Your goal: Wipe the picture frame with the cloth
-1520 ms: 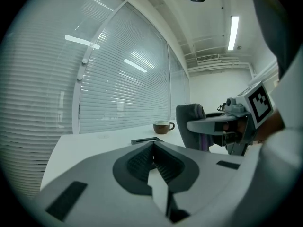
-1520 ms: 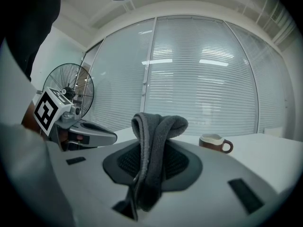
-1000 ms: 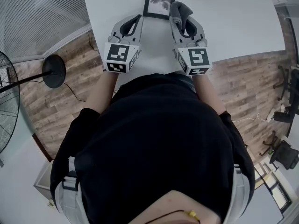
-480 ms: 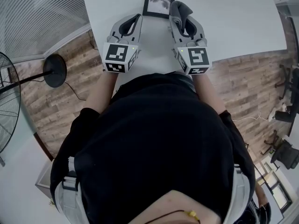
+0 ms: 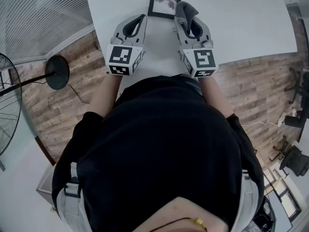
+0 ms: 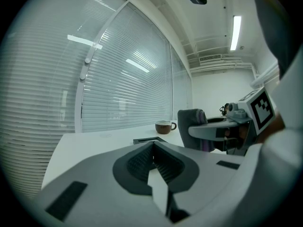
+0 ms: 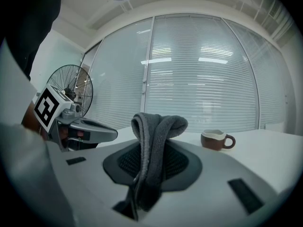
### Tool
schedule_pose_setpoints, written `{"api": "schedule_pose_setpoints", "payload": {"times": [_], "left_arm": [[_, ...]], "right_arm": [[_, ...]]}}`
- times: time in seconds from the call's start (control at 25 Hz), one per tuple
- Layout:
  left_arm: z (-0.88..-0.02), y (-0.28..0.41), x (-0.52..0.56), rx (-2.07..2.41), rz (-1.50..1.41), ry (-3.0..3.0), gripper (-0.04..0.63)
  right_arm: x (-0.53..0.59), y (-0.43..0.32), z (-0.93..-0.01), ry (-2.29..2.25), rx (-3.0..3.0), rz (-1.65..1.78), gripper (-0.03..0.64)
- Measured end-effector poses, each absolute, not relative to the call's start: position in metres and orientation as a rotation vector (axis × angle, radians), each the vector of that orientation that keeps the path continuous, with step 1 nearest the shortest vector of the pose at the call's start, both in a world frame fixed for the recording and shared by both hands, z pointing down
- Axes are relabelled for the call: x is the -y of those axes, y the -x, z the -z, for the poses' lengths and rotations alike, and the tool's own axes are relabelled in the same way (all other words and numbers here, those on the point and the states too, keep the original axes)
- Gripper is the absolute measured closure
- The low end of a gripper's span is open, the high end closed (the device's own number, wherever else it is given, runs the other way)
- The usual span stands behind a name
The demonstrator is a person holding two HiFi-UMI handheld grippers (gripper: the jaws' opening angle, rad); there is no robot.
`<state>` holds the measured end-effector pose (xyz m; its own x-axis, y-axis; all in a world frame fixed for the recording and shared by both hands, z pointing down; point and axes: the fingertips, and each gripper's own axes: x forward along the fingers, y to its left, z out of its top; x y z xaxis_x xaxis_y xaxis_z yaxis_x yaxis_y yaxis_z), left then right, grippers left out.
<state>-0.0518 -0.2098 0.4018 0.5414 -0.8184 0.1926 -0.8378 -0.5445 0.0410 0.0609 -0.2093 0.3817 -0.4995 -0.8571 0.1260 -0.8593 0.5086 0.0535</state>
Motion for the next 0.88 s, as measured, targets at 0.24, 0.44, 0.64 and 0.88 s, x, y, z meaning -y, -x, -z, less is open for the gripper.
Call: {"api": "schedule_pose_setpoints", "payload": {"times": [0.24, 0.44, 0.64, 0.88], "left_arm": [[-0.4021, 0.0529, 0.2094, 1.427, -0.228, -2.642, 0.583], [-0.4023, 0.0516, 0.2101, 1.422, -0.229, -2.645, 0.583], [-0.4014, 0.0515, 0.2098, 1.419, -0.227, -2.645, 0.583], [-0.4020, 0.0523, 0.2085, 1.419, -0.221, -2.640, 0.583]], "right_arm": [[0.2087, -0.0602, -0.3828, -1.496, 2.607, -0.029, 0.521], [0.2085, -0.0591, -0.3839, -1.493, 2.611, -0.031, 0.520], [0.2091, -0.0616, -0.3832, -1.507, 2.604, -0.035, 0.520], [0.2074, -0.0626, -0.3879, -1.513, 2.596, -0.054, 0.522]]}}
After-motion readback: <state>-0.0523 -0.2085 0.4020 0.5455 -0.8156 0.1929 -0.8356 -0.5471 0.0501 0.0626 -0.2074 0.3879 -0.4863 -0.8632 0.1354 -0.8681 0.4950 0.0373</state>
